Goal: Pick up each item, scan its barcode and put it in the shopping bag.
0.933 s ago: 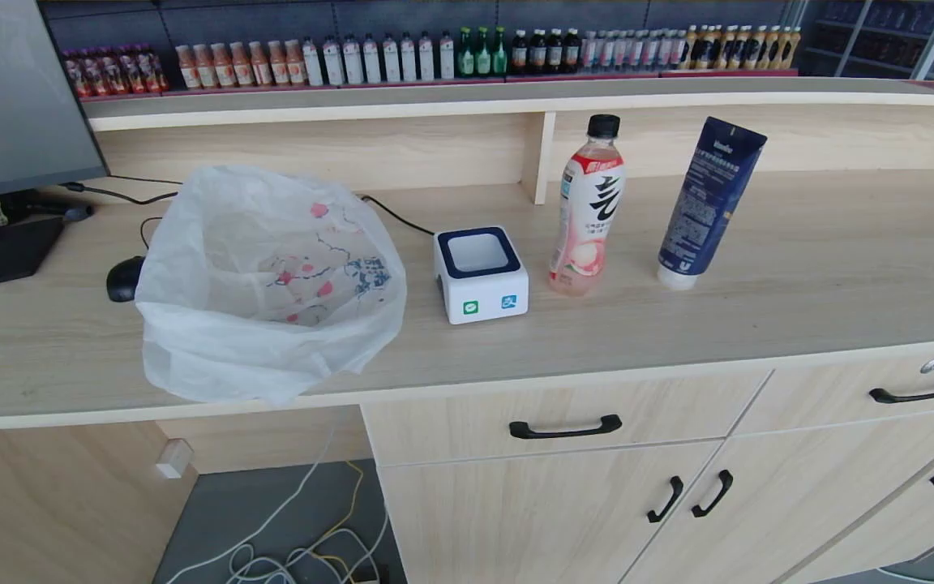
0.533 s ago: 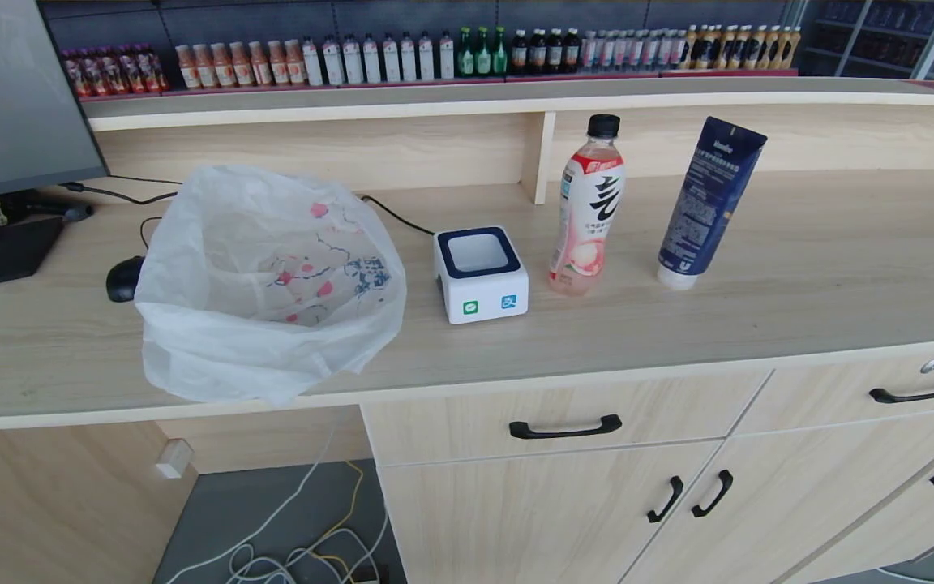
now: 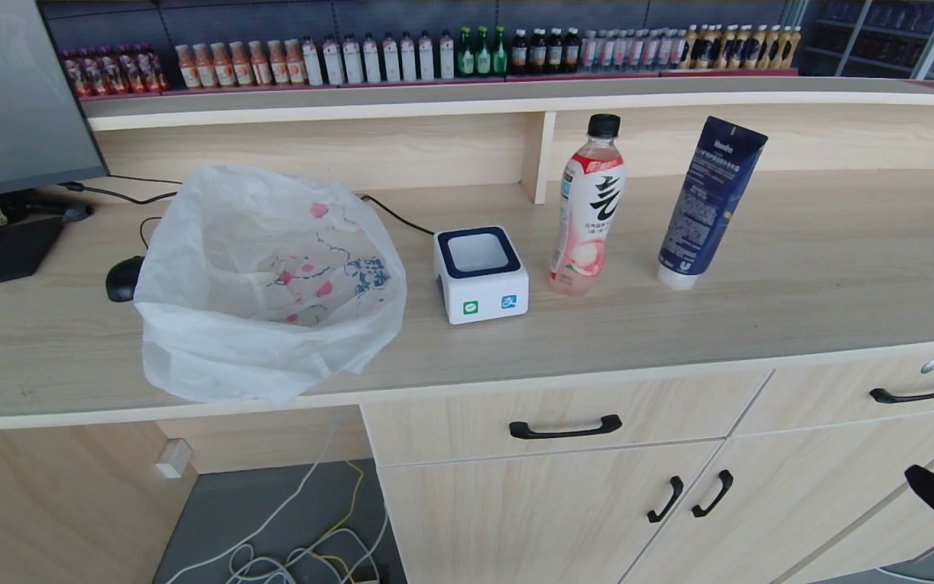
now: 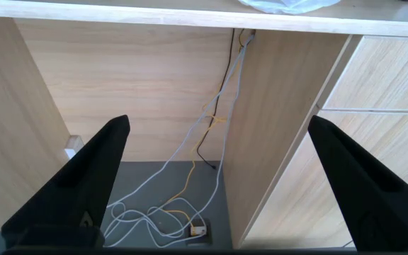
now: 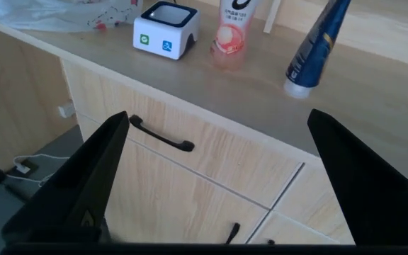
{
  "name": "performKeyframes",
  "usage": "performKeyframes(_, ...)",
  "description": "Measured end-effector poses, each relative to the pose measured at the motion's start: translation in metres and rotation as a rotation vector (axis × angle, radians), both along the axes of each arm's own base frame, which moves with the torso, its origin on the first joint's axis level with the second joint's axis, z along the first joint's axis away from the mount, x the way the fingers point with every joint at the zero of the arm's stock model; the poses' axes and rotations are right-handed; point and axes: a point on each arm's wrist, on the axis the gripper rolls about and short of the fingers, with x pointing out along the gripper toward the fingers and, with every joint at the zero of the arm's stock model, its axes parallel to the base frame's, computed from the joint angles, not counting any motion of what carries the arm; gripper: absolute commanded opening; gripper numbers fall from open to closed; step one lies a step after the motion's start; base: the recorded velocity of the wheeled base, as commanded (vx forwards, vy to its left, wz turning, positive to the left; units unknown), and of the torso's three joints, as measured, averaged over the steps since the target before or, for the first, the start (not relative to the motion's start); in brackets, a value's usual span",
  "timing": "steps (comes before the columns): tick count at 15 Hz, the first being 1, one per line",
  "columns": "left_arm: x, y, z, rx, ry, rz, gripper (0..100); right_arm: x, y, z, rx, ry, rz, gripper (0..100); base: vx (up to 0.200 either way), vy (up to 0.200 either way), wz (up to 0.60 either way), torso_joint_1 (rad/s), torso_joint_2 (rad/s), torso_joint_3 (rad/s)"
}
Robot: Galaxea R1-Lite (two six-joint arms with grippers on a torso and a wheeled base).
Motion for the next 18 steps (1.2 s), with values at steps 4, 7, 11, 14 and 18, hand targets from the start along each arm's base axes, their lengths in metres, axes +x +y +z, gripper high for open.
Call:
performKeyframes(4, 0.000, 0.000, 0.000, 0.000, 0.000, 0.000, 100, 0.021, 0.011, 0.004, -0.027, -0.033, 0.052, 100, 0.000, 0.000, 0.00, 0.000, 0.00, 0.000)
performKeyframes(7, 0.000, 0.000, 0.000, 0.000, 0.000, 0.000, 100, 0.034, 0.017, 0.000, -0.046, 0.001, 0.069, 100, 0.000, 0.000, 0.00, 0.000, 0.00, 0.000)
performKeyframes(11, 0.000, 0.000, 0.000, 0.000, 0.000, 0.000, 100, 0.051, 0.024, -0.001, -0.075, 0.010, 0.075, 100, 0.000, 0.000, 0.00, 0.000, 0.00, 0.000)
performKeyframes(14, 0.000, 0.000, 0.000, 0.000, 0.000, 0.000, 100, 0.062, 0.034, -0.003, -0.085, 0.026, 0.116, 100, 0.000, 0.000, 0.00, 0.000, 0.00, 0.000)
performKeyframes(18, 0.000, 0.000, 0.000, 0.000, 0.000, 0.000, 100, 0.074, 0.047, 0.000, -0.093, 0.026, 0.153, 100, 0.000, 0.000, 0.00, 0.000, 0.00, 0.000)
